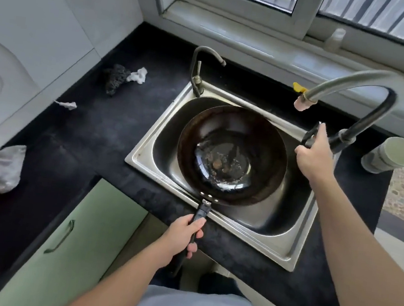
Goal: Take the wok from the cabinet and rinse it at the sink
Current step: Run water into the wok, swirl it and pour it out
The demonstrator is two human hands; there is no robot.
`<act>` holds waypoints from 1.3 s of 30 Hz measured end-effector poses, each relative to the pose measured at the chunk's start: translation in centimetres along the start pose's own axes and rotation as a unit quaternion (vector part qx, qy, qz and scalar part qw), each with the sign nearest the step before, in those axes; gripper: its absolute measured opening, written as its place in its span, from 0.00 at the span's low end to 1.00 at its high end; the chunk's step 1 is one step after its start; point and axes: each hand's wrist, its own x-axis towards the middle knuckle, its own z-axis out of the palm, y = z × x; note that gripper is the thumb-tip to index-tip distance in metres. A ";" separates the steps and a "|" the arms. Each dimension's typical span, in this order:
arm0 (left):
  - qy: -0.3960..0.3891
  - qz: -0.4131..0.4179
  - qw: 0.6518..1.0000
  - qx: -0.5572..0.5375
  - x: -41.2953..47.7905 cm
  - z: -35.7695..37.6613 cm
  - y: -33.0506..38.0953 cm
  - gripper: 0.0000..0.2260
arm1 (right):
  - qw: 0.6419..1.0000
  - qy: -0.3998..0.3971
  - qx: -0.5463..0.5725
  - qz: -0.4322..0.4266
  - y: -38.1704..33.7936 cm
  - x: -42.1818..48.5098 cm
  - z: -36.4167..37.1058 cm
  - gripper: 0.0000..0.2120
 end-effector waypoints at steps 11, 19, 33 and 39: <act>0.007 -0.009 1.000 -0.006 -0.4 0.4 0.3 0.17 | 0.997 -0.030 -0.041 -0.053 1.0 0.6 -0.5 0.36; -0.006 -0.012 1.000 -0.007 -0.5 0.2 0.5 0.17 | 0.995 -0.038 -0.059 -0.069 1.2 0.9 -0.6 0.36; -0.008 -0.018 1.000 -0.019 0.0 -0.1 0.1 0.16 | 0.994 -0.046 -0.077 -0.069 1.1 1.0 -0.1 0.37; -0.014 -0.018 0.999 -0.023 0.1 -0.3 -0.1 0.13 | 0.994 -0.044 -0.076 -0.072 1.2 1.0 -0.2 0.36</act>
